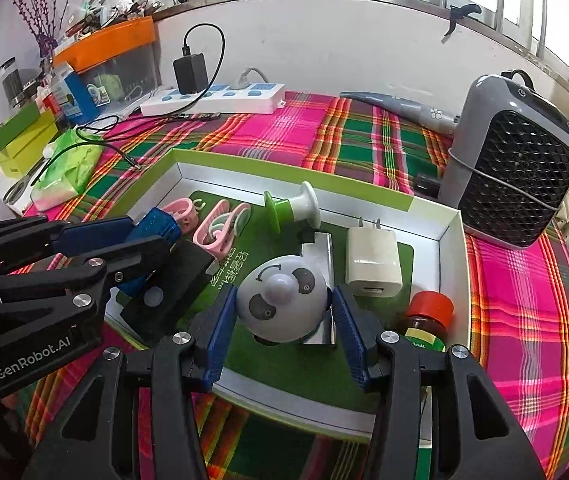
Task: Organize rigid objects
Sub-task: 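Lower both items into the box and open both grippers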
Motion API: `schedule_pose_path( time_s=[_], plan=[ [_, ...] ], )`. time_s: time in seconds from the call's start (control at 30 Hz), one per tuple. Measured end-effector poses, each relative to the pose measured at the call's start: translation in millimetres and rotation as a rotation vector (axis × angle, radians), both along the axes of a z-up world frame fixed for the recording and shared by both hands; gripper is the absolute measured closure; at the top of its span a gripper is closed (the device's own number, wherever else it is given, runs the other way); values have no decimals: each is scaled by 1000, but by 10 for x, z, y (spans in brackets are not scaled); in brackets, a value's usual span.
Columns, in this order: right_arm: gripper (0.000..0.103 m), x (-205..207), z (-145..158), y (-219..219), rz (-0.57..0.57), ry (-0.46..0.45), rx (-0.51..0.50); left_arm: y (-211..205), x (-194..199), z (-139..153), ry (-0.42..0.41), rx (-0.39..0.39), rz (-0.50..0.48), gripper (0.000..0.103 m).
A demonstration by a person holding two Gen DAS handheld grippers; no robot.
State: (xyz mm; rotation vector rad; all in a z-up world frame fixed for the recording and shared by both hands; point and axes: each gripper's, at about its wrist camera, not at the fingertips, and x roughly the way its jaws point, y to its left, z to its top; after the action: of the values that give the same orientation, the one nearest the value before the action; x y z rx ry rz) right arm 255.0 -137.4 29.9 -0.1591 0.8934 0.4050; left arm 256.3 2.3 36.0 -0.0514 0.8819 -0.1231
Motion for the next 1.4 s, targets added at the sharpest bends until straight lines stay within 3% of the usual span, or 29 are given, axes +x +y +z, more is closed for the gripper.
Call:
schedule_pose_path(
  time_s=[1.4],
  plan=[
    [53, -45, -4, 8, -2, -13, -1, 10, -56, 32, -3, 12, 8, 69]
  ],
)
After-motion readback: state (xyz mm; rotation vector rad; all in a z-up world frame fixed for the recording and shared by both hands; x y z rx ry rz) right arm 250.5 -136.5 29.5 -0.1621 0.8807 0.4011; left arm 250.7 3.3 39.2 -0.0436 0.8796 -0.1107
